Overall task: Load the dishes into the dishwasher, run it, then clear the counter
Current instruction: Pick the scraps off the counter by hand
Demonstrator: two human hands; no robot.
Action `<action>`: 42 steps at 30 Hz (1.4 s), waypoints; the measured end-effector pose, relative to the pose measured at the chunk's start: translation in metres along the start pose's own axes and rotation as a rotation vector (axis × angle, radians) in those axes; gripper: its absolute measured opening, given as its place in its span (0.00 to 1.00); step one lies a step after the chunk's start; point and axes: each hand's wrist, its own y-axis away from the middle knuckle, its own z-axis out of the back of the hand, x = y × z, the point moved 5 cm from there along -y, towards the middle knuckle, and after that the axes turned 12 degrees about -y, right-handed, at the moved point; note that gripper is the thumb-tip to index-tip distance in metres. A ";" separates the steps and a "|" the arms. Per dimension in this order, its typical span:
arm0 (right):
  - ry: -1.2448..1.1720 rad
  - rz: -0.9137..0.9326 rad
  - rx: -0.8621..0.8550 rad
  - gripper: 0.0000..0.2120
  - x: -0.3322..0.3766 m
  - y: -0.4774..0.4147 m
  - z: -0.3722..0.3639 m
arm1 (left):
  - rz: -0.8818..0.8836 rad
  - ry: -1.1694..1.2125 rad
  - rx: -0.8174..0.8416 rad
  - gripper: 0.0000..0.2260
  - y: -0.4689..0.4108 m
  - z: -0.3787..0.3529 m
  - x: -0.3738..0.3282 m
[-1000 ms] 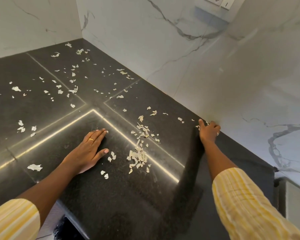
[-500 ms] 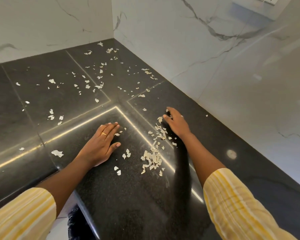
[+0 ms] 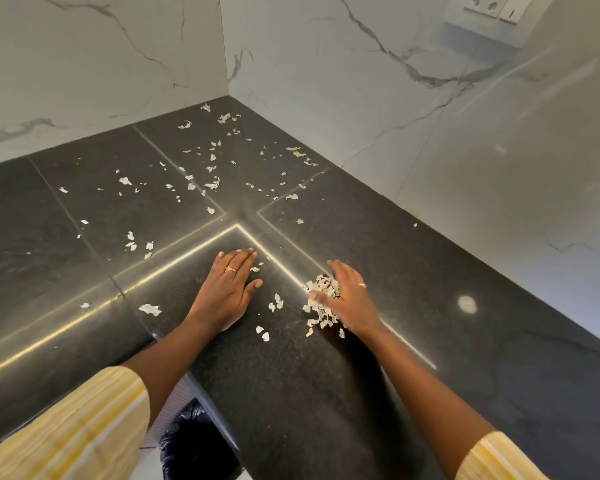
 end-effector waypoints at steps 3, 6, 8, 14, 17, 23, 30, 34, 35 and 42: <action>0.321 0.014 0.039 0.42 0.002 0.003 -0.030 | -0.014 0.081 -0.047 0.39 0.000 0.002 -0.009; 0.432 0.138 -0.081 0.26 0.014 -0.003 -0.050 | -0.022 0.181 -0.103 0.36 -0.004 0.005 -0.022; 0.376 0.219 -0.108 0.20 0.021 -0.008 -0.059 | 0.007 0.282 -0.149 0.31 -0.006 0.006 -0.029; 0.254 0.325 -0.148 0.14 0.029 -0.025 -0.049 | 0.311 0.787 -0.179 0.18 -0.012 0.004 -0.035; -0.011 0.165 -0.331 0.09 0.031 -0.040 -0.026 | 0.509 1.073 -0.156 0.19 -0.018 0.005 -0.037; -1.209 -0.207 -0.322 0.06 0.044 -0.057 -0.030 | 0.750 1.817 -0.065 0.19 -0.037 0.002 -0.049; -1.211 -0.140 -0.185 0.13 0.091 -0.052 -0.064 | 0.887 2.333 -0.139 0.18 -0.042 0.001 -0.057; -1.154 -0.063 -0.187 0.13 0.107 -0.049 -0.069 | 0.862 2.532 -0.164 0.10 -0.036 0.009 -0.055; -1.101 -0.038 -0.184 0.13 0.113 -0.046 -0.071 | 0.855 2.585 -0.178 0.10 -0.037 0.011 -0.054; -0.473 0.179 -0.183 0.15 0.133 -0.043 -0.071 | 0.865 2.551 -0.153 0.16 -0.038 0.014 -0.036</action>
